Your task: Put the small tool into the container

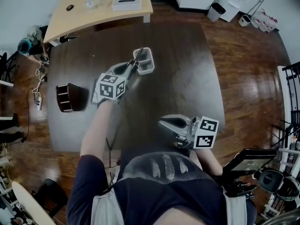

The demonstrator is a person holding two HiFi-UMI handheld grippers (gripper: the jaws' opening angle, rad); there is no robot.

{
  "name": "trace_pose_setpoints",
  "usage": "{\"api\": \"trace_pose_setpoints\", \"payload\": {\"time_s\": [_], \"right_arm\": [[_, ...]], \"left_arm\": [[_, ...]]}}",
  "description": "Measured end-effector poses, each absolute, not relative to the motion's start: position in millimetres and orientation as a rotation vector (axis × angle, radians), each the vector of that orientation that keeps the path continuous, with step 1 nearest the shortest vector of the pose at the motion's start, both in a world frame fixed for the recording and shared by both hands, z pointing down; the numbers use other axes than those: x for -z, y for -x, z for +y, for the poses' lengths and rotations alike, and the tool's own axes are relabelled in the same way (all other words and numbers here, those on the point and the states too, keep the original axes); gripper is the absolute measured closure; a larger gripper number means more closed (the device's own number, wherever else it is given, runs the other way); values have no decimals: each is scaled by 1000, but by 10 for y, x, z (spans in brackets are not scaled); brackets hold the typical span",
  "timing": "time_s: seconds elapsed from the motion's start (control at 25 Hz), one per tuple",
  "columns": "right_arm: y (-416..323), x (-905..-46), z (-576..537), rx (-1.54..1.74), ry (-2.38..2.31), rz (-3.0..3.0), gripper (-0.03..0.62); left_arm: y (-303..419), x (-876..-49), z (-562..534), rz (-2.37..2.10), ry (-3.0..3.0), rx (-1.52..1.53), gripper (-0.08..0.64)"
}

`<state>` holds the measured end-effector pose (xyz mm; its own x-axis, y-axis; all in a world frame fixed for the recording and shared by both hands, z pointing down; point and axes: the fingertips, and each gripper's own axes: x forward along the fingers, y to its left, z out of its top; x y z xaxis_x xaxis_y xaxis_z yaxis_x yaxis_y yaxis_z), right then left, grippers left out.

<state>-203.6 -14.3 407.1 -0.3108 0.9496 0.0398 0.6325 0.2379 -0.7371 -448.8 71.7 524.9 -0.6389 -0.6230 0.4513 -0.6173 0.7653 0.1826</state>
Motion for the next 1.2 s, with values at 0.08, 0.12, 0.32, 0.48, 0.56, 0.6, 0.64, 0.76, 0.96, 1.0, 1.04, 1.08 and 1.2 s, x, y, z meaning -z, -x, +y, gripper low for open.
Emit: {"api": "trace_pose_setpoints", "payload": {"time_s": [0.08, 0.12, 0.32, 0.48, 0.56, 0.6, 0.64, 0.76, 0.96, 1.0, 1.04, 1.08, 1.2], "right_arm": [[2029, -4077, -140, -849, 1435, -2025, 594], [2030, -4079, -148, -846, 1427, -2028, 594], [2042, -4118, -237, -867, 1368, -2040, 594], [2083, -4143, -300, -897, 1321, -2048, 594], [2120, -4170, -313, -912, 1295, -2054, 594], [2132, -4188, -315, -918, 1284, -2056, 594], [2140, -4204, -319, -922, 1275, -2058, 594], [2159, -4233, -354, -924, 1250, -2065, 594], [2142, -4273, -384, -919, 1215, -2062, 594], [2141, -4263, -398, -924, 1213, -2059, 594], [2144, -4243, -420, -937, 1214, -2056, 594], [2151, -4217, -447, -961, 1214, -2057, 594], [2169, -4191, -537, -1046, 1197, -2065, 594]], "left_arm": [[4650, -5139, 630, -2505, -947, 121, 546], [4734, -5076, 590, -2524, -952, 198, 546], [5132, -4961, 453, -2583, -899, 380, 546], [5383, -5052, 414, -2618, -807, 357, 546], [5472, -5139, 388, -2635, -772, 288, 545], [5498, -5196, 372, -2642, -759, 241, 546], [5512, -5249, 349, -2648, -750, 193, 545], [5512, -5345, 231, -2683, -741, 28, 546], [5398, -5405, 34, -2743, -764, -239, 545], [5372, -5421, 16, -2748, -763, -266, 545], [5347, -5443, 0, -2750, -762, -292, 545], [5326, -5466, -16, -2748, -765, -319, 543], [5299, -5567, -45, -2720, -775, -361, 540]]}}
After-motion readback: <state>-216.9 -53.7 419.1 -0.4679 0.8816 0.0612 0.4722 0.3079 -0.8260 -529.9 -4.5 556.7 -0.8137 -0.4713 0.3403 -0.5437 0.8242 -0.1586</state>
